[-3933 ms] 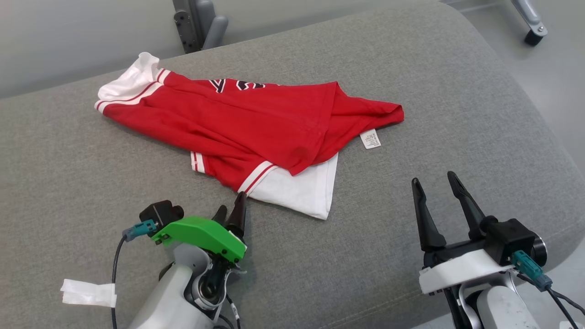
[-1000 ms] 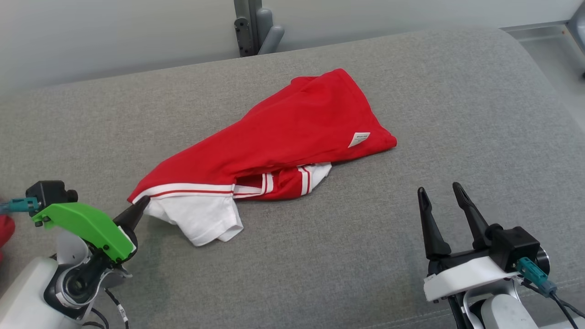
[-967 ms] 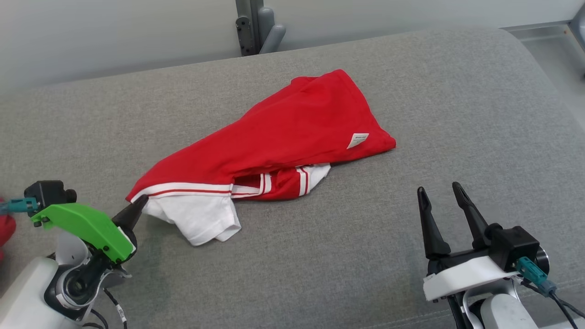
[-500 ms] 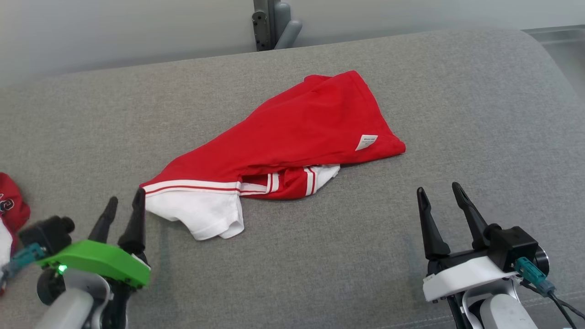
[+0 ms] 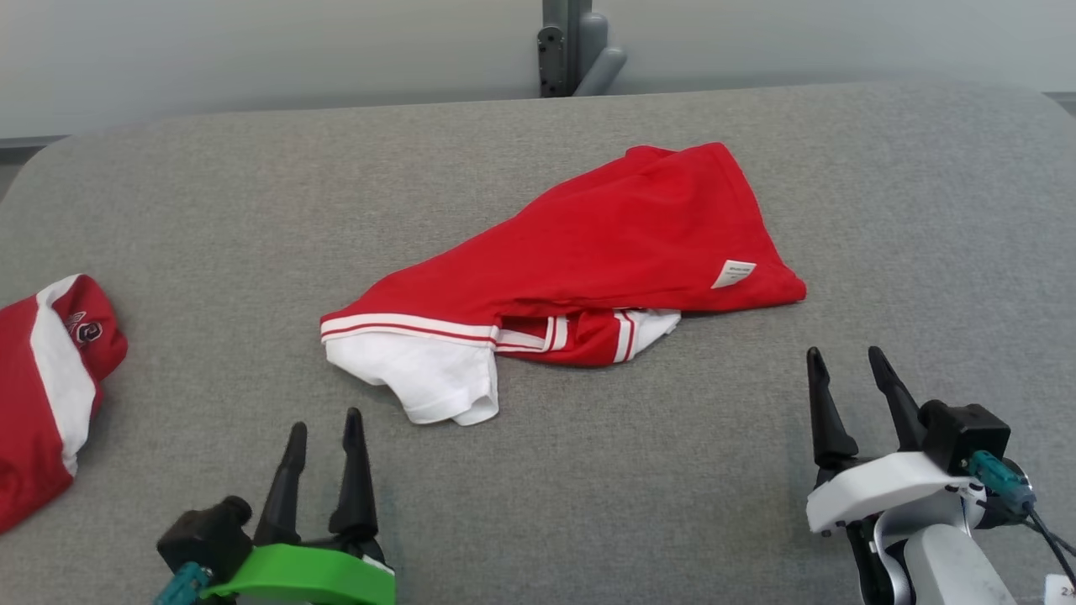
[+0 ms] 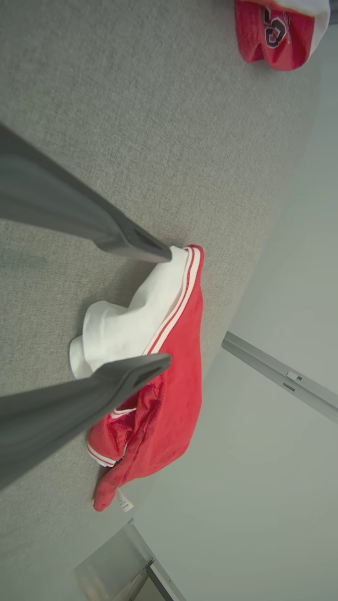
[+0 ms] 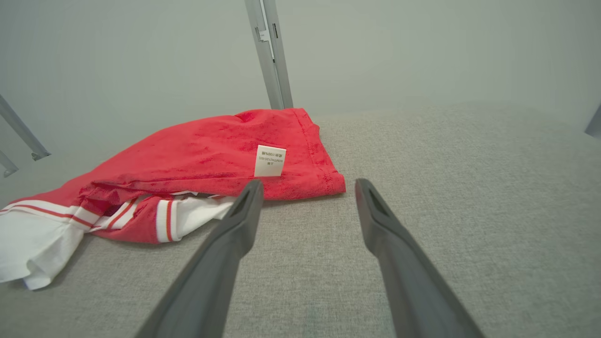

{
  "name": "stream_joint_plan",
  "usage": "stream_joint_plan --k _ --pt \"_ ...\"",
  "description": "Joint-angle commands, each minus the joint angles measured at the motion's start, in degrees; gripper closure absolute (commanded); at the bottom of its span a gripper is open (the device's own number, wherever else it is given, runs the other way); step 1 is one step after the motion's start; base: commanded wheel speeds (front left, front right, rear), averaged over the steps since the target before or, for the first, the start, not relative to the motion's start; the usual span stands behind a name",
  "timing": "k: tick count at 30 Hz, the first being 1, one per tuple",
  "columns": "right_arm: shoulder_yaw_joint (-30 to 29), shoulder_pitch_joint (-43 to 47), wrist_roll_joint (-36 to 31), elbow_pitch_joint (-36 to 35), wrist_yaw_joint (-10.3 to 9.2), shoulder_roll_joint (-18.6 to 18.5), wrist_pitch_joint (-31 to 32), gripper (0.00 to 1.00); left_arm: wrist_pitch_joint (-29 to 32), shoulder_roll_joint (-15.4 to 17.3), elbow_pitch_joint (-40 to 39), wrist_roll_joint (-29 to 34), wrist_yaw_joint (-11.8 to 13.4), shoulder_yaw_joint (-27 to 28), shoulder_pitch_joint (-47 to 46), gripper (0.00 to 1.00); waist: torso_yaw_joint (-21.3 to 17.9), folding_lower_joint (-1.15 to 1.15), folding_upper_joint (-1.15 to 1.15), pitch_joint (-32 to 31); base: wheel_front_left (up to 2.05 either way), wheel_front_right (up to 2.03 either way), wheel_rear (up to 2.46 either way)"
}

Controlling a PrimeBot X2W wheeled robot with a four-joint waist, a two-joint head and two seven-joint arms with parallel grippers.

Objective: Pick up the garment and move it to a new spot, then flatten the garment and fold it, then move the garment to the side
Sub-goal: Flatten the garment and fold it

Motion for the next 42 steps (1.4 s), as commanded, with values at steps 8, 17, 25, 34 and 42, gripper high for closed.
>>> stream_joint_plan --k 8,17,25,34,42 --pt "-1.7 -11.9 8.7 19.3 -0.07 -4.2 0.0 0.0 -0.1 -5.0 -2.7 14.6 -4.5 2.7 4.4 0.0 7.2 0.0 -0.01 0.6 0.0 0.0 0.0" --pt "5.4 -25.3 14.5 37.0 -0.08 -12.1 3.3 0.0 -0.2 -5.4 -4.9 19.4 -3.8 -0.2 4.5 0.0 11.1 0.0 -0.01 3.5 0.0 0.0 0.0" --pt "11.6 -29.0 18.1 41.8 -0.08 -14.7 6.9 0.0 -0.2 -5.4 -4.7 20.4 -3.3 -0.7 4.1 0.0 11.4 0.0 -0.01 3.7 0.0 0.0 0.0" --pt "15.6 -30.2 19.9 42.1 -0.08 -16.3 4.1 1.0 -0.2 -5.4 -4.0 20.2 -3.2 -0.1 3.5 0.0 10.1 0.0 -0.01 3.6 0.0 0.0 0.0" --pt "14.3 -30.2 21.1 43.2 -0.08 -21.4 1.3 1.0 -0.2 -5.4 -2.1 20.8 -5.1 -0.7 2.4 0.0 7.9 0.0 -0.01 3.8 0.0 0.0 0.0"
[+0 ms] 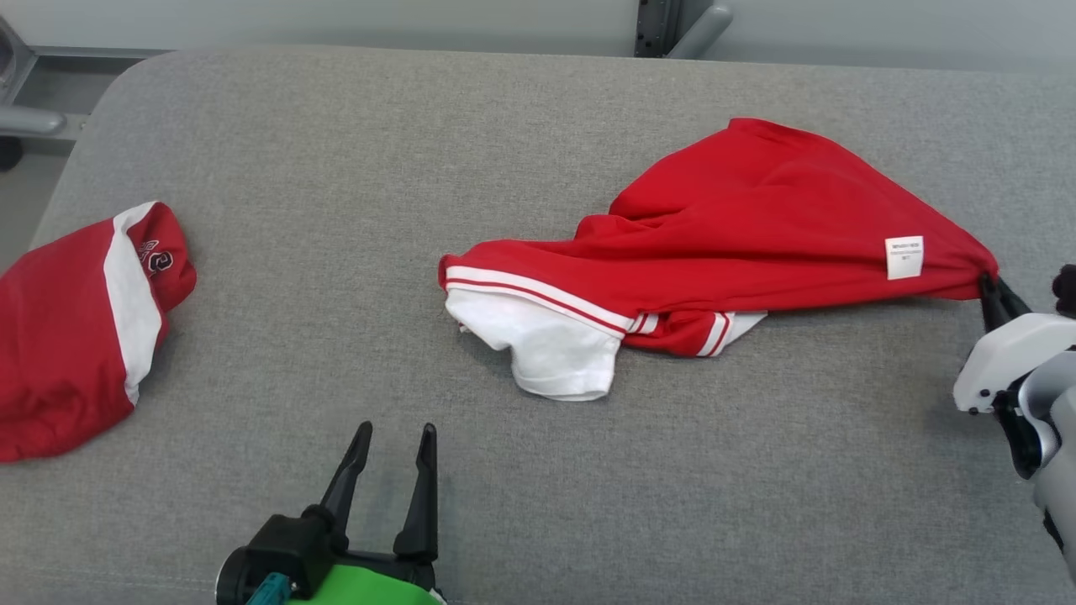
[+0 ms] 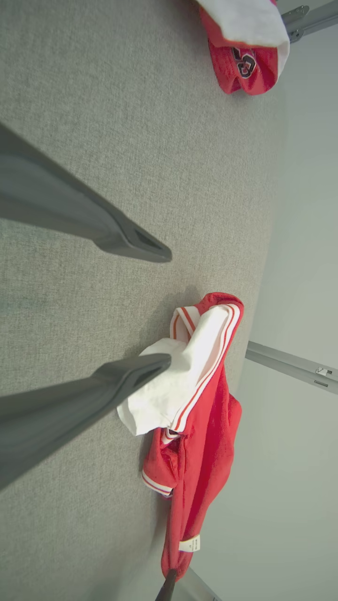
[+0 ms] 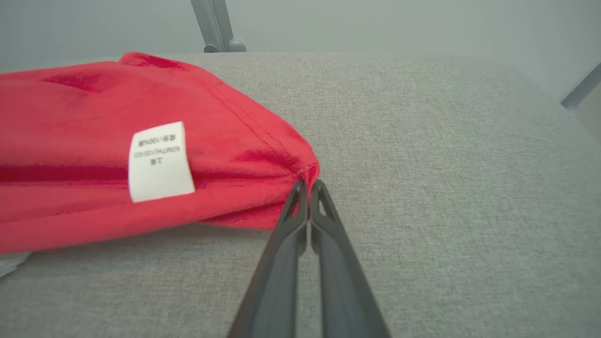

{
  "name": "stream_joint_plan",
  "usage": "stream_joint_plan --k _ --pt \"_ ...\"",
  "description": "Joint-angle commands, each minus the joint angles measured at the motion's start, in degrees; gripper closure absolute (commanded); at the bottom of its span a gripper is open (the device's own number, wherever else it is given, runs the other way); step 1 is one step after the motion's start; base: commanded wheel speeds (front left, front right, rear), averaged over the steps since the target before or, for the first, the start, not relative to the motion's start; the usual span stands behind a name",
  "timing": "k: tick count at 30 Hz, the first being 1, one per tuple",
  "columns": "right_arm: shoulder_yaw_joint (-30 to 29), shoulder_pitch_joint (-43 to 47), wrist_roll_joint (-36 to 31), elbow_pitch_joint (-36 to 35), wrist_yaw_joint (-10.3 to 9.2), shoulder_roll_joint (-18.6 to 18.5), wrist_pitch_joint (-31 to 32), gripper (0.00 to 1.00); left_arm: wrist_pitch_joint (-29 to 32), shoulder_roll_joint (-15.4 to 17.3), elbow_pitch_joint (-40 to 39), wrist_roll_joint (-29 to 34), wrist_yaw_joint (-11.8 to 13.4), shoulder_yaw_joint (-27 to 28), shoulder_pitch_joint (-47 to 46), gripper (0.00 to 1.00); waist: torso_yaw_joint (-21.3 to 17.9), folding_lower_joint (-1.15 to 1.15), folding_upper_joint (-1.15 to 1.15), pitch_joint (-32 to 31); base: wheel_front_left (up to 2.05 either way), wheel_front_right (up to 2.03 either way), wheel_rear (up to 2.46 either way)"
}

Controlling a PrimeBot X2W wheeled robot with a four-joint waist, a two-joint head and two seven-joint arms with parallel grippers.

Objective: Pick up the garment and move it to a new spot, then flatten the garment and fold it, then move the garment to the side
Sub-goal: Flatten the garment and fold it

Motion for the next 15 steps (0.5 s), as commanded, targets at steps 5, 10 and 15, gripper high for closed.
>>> stream_joint_plan --k 5,10,15 --pt "-1.9 1.1 -0.1 1.7 -0.09 -2.9 -1.0 1.0 -0.1 0.2 4.2 4.4 -3.3 -2.2 -3.6 0.0 -1.4 0.0 0.0 0.0 0.0 0.0 0.0" --pt "-2.6 1.6 -0.6 1.8 -0.09 -2.9 -1.4 1.0 -0.1 2.1 11.8 10.0 -5.0 -7.2 -9.8 0.0 -2.0 0.0 0.0 0.1 0.0 0.0 0.0" --pt "-2.6 0.9 -1.4 1.3 -0.08 -1.7 -1.6 1.0 -0.1 2.1 23.7 12.9 -5.5 -11.3 -18.6 0.0 -3.1 0.0 0.0 0.7 0.0 0.0 0.0"
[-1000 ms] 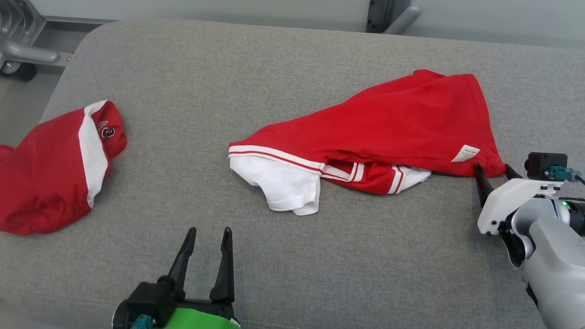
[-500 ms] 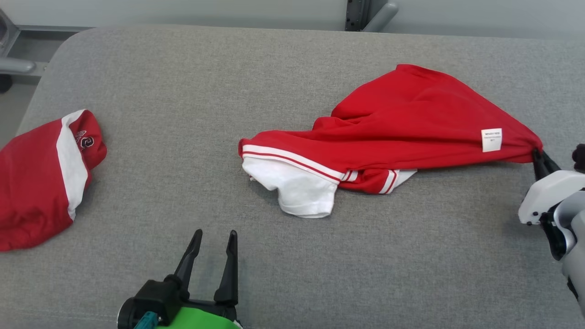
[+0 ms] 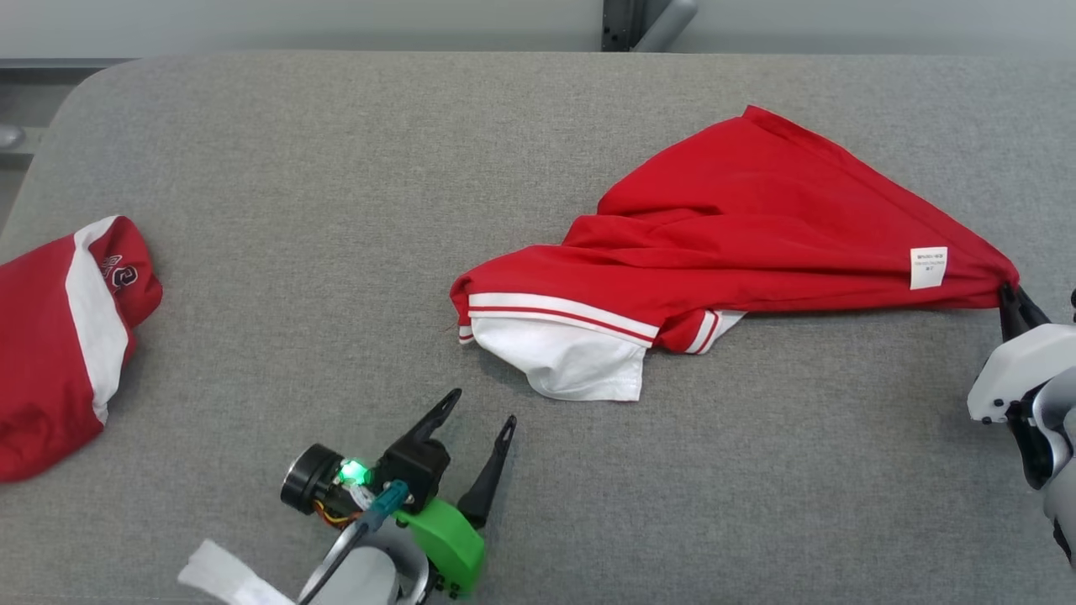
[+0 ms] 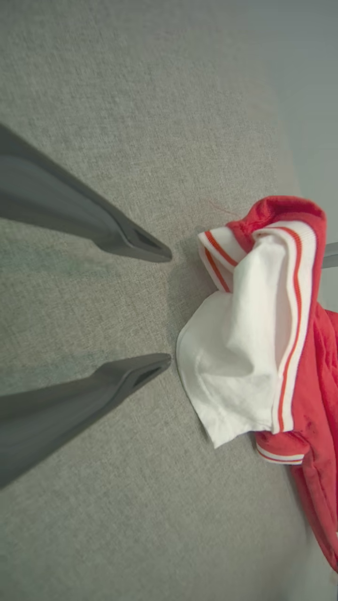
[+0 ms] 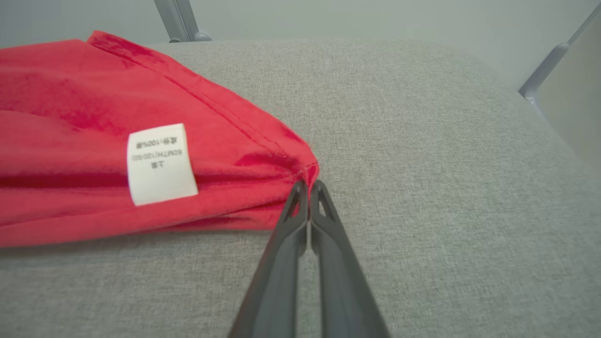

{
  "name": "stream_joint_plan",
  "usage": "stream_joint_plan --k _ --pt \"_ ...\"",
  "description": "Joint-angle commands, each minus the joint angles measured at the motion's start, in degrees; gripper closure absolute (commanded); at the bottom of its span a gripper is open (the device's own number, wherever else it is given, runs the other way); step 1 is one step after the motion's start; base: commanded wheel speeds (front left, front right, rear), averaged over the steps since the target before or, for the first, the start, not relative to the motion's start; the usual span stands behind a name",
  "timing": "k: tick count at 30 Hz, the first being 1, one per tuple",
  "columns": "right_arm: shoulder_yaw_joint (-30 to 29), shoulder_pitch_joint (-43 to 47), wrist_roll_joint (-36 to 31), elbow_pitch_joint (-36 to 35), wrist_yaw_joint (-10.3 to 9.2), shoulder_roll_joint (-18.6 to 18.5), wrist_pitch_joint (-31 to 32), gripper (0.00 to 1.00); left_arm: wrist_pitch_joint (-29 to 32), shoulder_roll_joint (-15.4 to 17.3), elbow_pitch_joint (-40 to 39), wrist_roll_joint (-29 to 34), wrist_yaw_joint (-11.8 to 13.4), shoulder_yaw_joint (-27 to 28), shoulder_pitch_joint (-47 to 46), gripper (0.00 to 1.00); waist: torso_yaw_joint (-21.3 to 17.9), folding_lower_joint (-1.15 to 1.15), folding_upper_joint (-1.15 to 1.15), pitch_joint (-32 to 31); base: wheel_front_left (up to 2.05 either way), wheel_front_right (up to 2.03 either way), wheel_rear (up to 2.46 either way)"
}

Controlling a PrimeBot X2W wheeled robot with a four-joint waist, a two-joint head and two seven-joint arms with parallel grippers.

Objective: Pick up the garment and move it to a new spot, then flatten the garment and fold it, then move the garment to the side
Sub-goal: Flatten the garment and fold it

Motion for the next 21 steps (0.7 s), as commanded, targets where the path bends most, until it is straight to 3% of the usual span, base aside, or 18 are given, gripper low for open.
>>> stream_joint_plan --k 1,7,17,19,20,21 --pt "0.1 -0.5 -0.7 -0.3 -0.08 0.3 -0.4 1.0 0.0 0.1 4.0 0.9 -0.2 -0.8 -3.9 0.0 -0.7 0.0 0.0 0.5 0.0 0.0 0.0" --pt "0.6 -1.7 -1.1 -0.9 -0.08 0.3 -0.4 1.0 0.0 -1.2 12.9 -1.8 -0.4 -3.4 -11.5 0.0 -2.2 0.0 0.0 1.7 0.0 0.0 0.0" --pt "1.0 -3.1 -0.9 -1.5 -0.09 0.3 -0.4 1.0 0.0 -1.8 18.2 -9.5 -0.4 -10.0 -17.3 0.0 -4.2 0.0 0.0 3.5 0.0 0.0 0.0" --pt "1.0 -3.4 -0.9 -1.6 -0.09 0.3 -0.5 1.0 0.0 -1.8 19.0 -11.2 -0.4 -12.0 -18.1 0.23 -4.7 0.0 0.0 3.8 0.0 0.0 0.0" --pt "1.0 -3.4 -1.0 -1.6 -0.09 0.2 -0.5 1.0 0.0 -1.8 19.8 -12.2 -0.4 -13.0 -18.4 0.55 -4.8 0.0 0.0 3.9 0.0 0.0 0.0" --pt "1.1 -3.8 -1.3 -1.8 -0.09 0.3 -0.4 1.0 0.0 -1.7 22.4 -14.6 -0.4 -15.7 -19.3 1.0 -5.3 0.0 0.0 3.9 0.0 0.0 0.0"
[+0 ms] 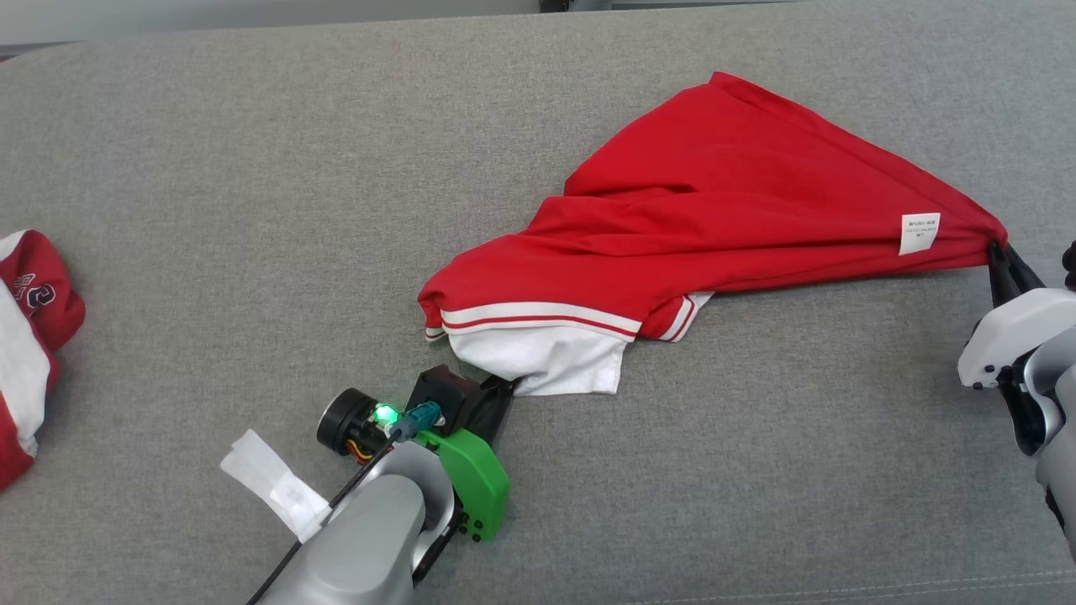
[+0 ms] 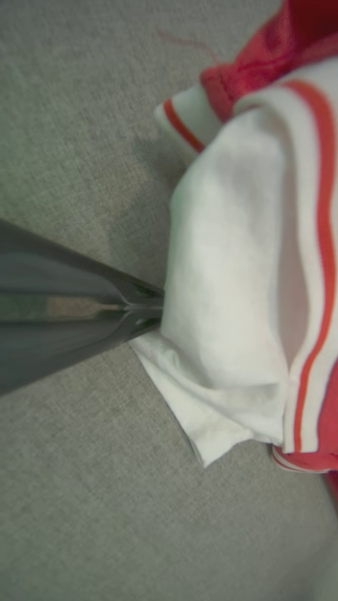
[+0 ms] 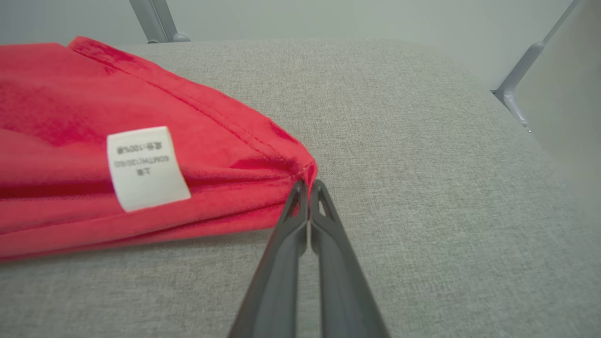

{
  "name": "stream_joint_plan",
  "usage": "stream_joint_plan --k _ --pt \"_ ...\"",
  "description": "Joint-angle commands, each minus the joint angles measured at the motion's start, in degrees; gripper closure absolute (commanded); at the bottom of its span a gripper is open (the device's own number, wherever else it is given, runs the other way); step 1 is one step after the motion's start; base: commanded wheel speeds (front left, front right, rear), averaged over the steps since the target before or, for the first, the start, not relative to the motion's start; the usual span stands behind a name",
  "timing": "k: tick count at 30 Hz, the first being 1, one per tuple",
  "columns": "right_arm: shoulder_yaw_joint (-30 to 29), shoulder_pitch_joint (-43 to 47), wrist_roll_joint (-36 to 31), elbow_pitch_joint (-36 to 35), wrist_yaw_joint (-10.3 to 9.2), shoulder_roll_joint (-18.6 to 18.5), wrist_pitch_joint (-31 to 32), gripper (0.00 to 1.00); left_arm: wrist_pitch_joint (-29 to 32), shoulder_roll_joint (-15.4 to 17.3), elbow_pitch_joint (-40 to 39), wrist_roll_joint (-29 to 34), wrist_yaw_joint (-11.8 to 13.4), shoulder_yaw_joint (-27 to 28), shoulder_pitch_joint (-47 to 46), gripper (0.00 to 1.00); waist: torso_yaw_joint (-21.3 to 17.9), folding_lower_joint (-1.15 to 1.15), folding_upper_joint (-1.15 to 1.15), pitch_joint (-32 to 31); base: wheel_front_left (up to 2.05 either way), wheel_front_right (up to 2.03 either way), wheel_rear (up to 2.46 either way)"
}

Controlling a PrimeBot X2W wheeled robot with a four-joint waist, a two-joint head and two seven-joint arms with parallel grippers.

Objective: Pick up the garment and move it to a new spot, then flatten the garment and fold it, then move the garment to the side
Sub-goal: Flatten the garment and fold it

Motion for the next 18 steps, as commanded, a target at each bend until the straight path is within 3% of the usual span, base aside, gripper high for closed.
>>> stream_joint_plan --k 1,4,10,18 --pt "-0.1 -0.7 -0.3 -0.1 -0.1 -0.3 -0.2 1.0 0.1 0.2 1.4 -1.0 -0.1 -0.6 -0.7 1.0 -0.4 0.0 0.0 -0.1 0.0 0.0 0.0" --pt "-0.4 -0.6 -0.5 -0.3 -0.1 -0.4 -0.2 1.0 0.1 0.3 1.8 -3.8 0.7 -0.2 -1.2 1.0 -0.6 0.0 0.0 -1.0 0.0 0.0 0.0" --pt "-2.6 2.1 -1.1 -4.0 -0.1 -0.4 -0.3 1.0 0.1 0.6 -6.7 -7.9 2.1 7.0 1.7 1.0 0.2 0.0 0.0 -4.1 0.0 0.0 0.0" --pt "-4.2 5.2 -1.5 -12.7 -0.1 0.4 -0.3 1.0 3.2 5.8 -21.8 -14.7 1.2 14.3 4.9 1.0 1.2 0.0 0.0 -9.2 0.0 0.0 0.0"
